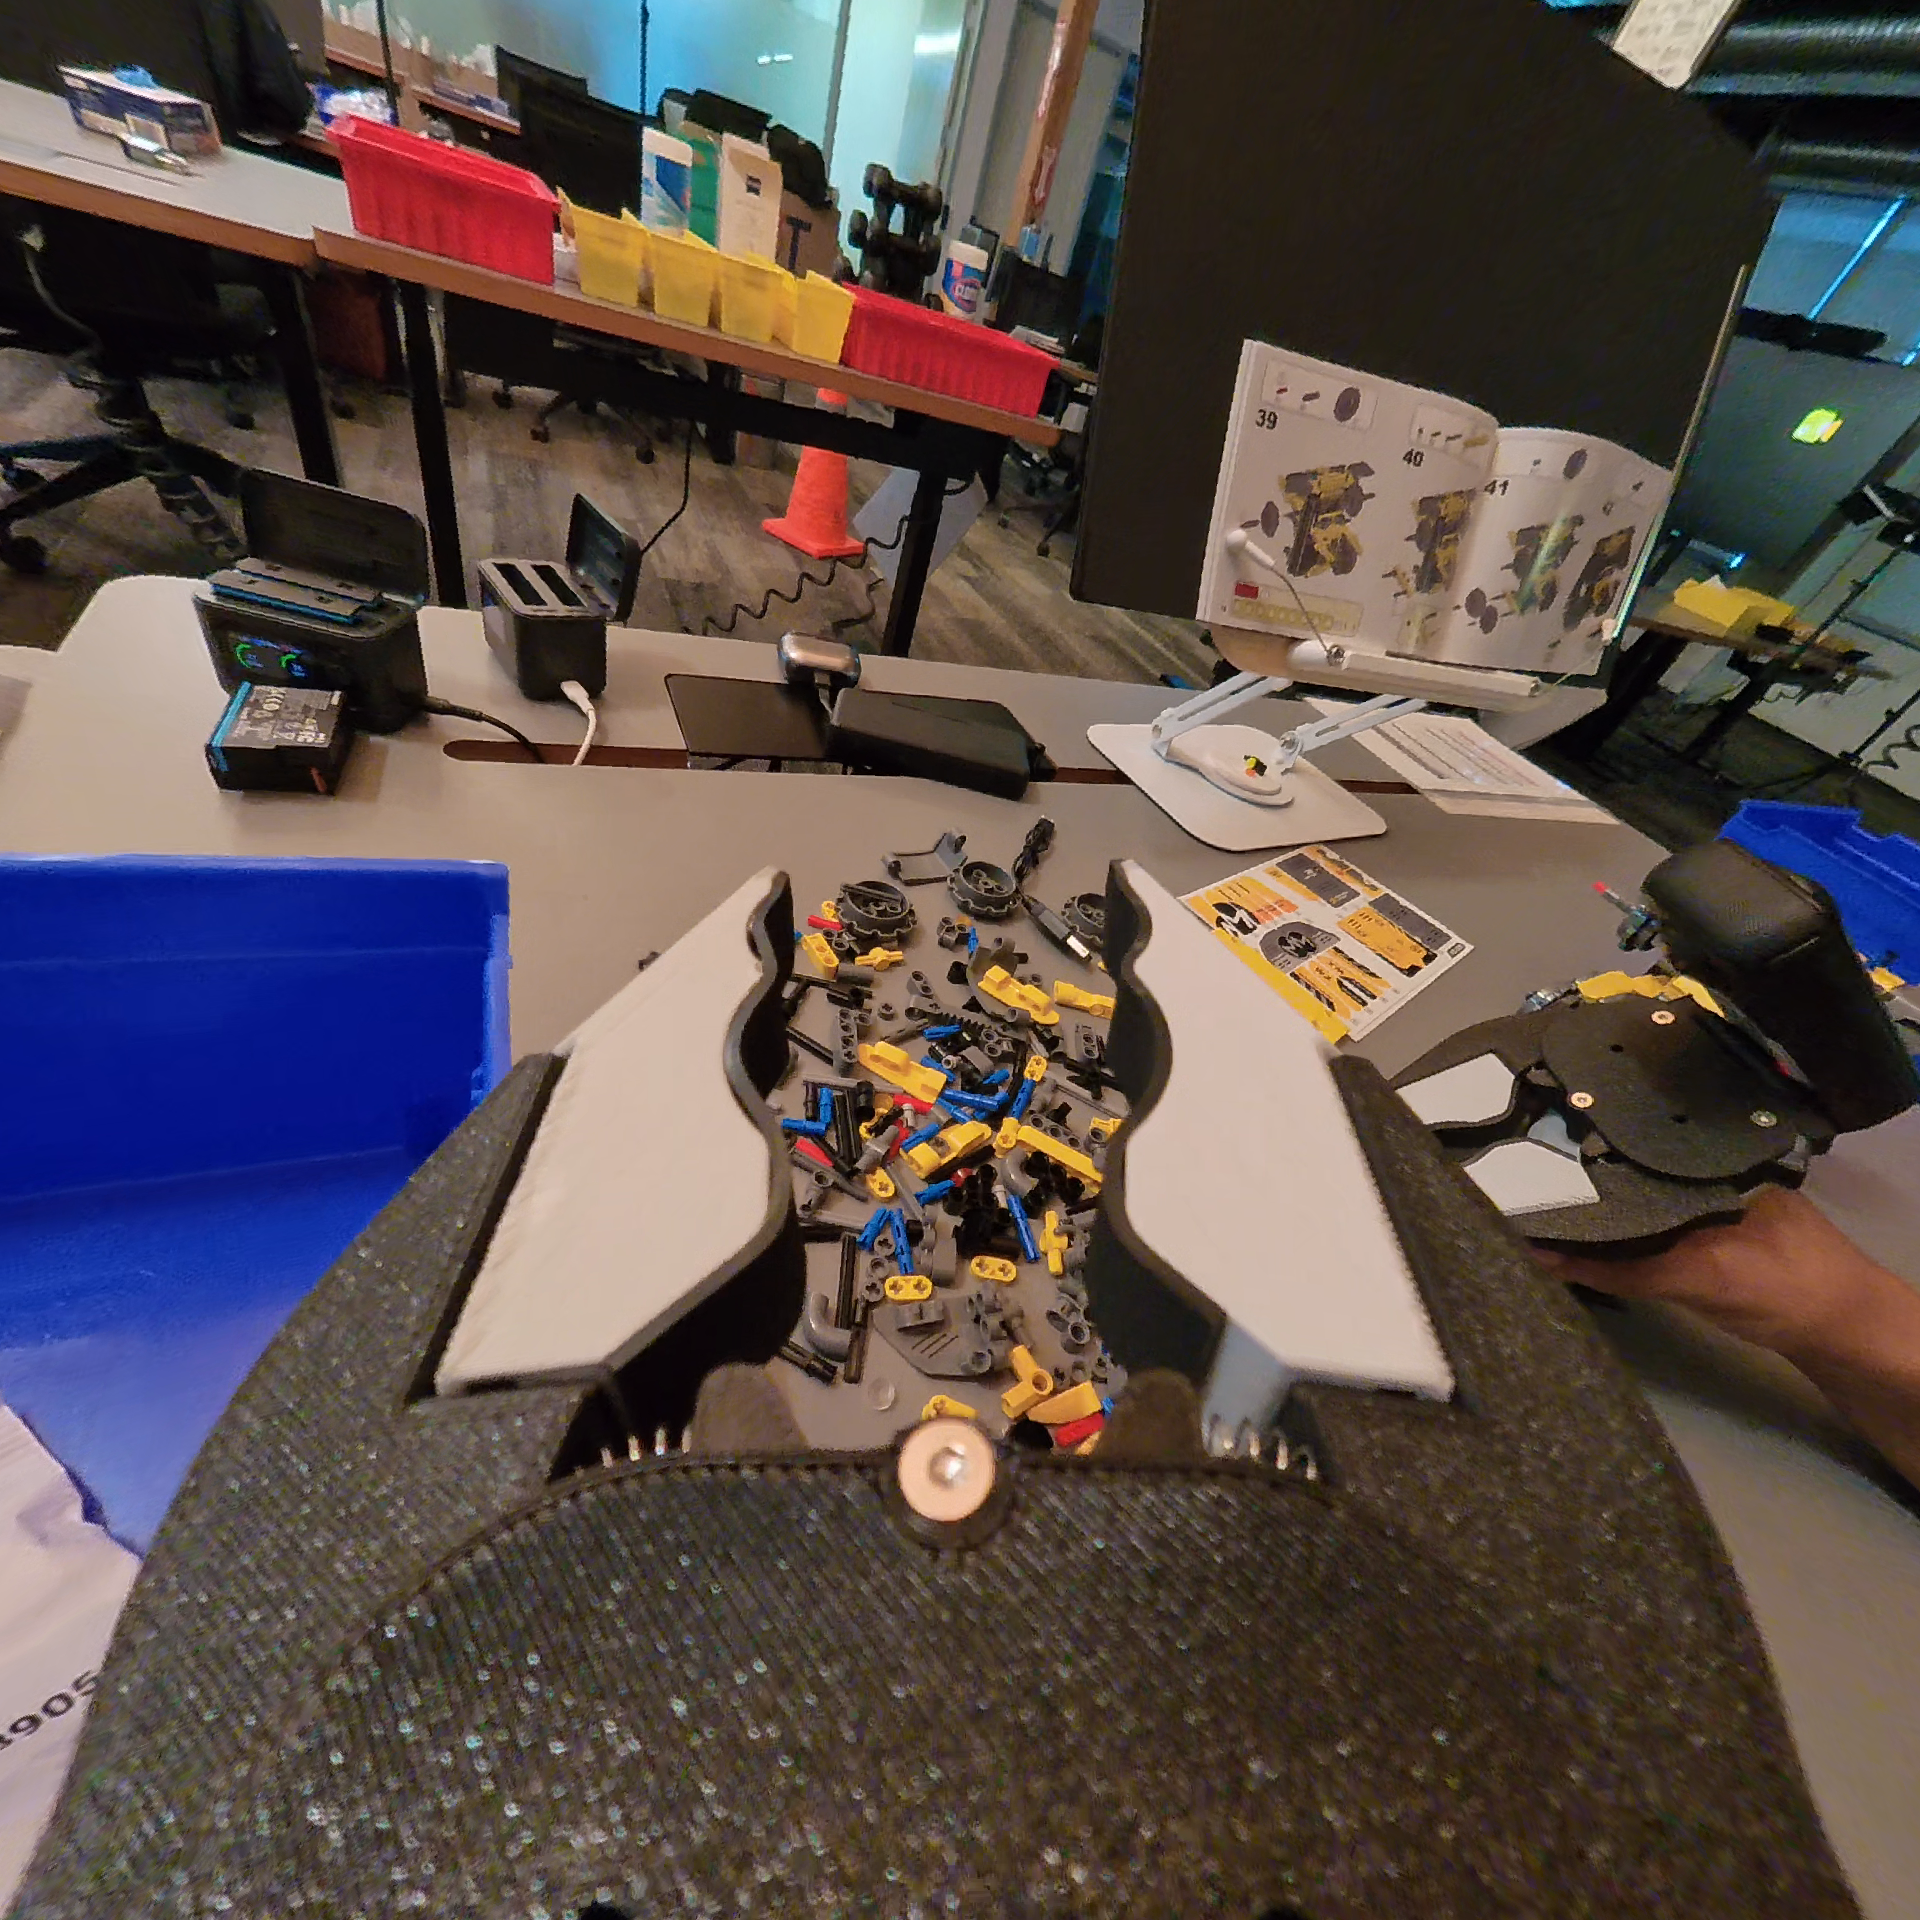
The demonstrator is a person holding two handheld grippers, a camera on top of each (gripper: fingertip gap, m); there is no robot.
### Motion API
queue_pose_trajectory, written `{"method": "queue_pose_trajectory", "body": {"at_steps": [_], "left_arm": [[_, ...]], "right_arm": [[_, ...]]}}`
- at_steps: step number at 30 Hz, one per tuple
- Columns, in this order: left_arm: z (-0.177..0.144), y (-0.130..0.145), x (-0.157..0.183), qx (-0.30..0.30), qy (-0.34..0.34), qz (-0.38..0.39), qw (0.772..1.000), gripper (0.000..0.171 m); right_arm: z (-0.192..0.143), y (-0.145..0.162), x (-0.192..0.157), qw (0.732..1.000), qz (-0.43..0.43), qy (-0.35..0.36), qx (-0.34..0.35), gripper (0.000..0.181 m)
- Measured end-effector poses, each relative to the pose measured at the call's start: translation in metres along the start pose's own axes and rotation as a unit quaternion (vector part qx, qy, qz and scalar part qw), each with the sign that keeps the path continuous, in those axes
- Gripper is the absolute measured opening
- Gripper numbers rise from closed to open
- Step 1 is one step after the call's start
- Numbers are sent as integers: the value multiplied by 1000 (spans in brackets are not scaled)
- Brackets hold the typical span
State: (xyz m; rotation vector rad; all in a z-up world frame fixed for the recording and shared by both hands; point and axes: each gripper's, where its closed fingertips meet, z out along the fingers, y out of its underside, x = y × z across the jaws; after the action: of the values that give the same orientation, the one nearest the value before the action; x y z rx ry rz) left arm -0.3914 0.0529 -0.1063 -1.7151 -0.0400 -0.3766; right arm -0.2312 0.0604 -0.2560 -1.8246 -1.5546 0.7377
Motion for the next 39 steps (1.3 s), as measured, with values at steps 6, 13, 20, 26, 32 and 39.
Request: {"method": "queue_pose_trajectory", "body": {"at_steps": [6, 13, 20, 26, 32, 39], "left_arm": [[-1, -1, -1, 4, -1, 0, 1000, 59], [-2, -1, -4, 6, -3, -2, 1000, 59], [-2, 0, -5, 6, -3, -3, 1000, 59], [0, 1, -5, 2, -2, -3, 1000, 59], [0, 1, -4, 2, -2, -2, 1000, 58], [-1, 1, -5, 3, 0, -4, 1000, 58]], "right_arm": [[-1, -3, -2, 1000, 11, -14, 12, 2], [-14, -18, -1, 997, 43, -28, 51, 4], [-28, -21, 8, 998, 39, -12, 45, 11], [-37, -17, -1, 999, 1, -33, 20, 15], [-27, -5, -10, 998, -8, -54, -9, 24], [-15, -6, -30, 996, -40, -77, -3, 30]]}}
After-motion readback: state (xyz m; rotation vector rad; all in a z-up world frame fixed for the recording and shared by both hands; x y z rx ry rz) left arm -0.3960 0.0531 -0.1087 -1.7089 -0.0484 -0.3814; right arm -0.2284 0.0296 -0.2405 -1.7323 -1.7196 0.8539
